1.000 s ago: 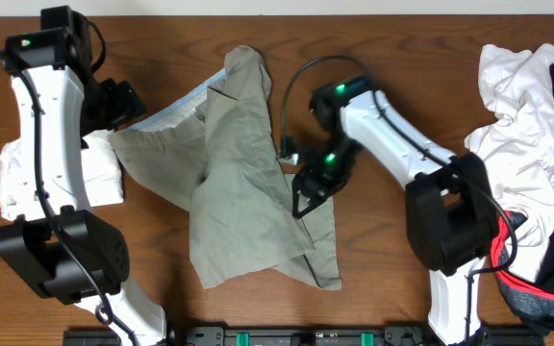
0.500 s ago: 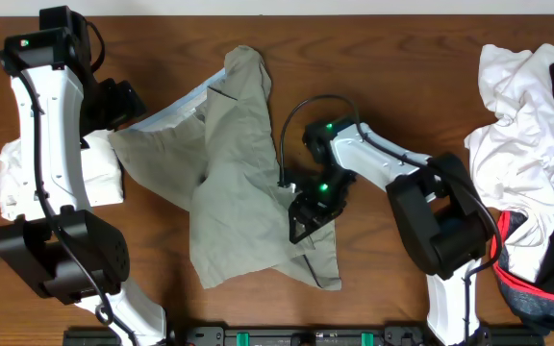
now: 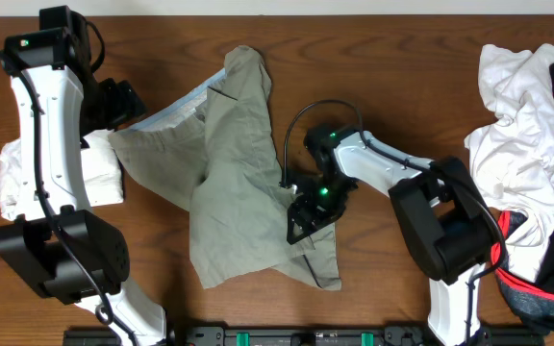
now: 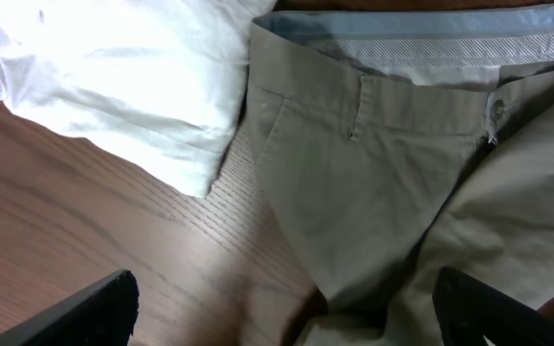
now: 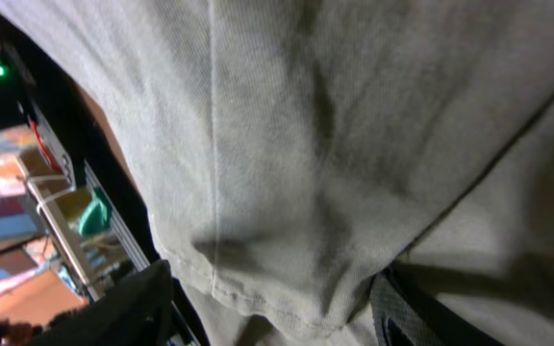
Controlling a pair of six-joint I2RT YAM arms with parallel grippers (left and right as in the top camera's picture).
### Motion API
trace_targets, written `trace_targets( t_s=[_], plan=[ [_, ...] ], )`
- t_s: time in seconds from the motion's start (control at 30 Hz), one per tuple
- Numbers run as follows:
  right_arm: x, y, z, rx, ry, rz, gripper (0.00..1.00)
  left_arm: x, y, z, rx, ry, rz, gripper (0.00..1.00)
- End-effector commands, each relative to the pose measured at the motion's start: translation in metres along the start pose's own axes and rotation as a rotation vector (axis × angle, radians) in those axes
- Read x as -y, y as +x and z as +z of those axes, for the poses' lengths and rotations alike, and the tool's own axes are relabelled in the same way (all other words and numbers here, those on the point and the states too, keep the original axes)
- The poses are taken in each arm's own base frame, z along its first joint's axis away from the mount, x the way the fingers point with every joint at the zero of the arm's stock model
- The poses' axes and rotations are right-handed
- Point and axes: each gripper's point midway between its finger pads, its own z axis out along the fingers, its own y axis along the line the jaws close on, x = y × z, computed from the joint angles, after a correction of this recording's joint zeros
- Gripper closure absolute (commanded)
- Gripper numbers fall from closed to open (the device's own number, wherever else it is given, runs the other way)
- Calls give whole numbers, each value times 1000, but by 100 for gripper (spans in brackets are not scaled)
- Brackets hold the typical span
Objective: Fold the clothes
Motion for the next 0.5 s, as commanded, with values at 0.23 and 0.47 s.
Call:
trace_targets(
  t_s=[0.23, 0.47],
  plan=[
    [10, 11, 19, -35, 42, 24, 80, -1, 1, 4, -11, -8, 19, 2],
    [11, 8, 17, -22, 38, 33, 99, -1, 1, 4, -11, -9, 19, 2]
  ],
)
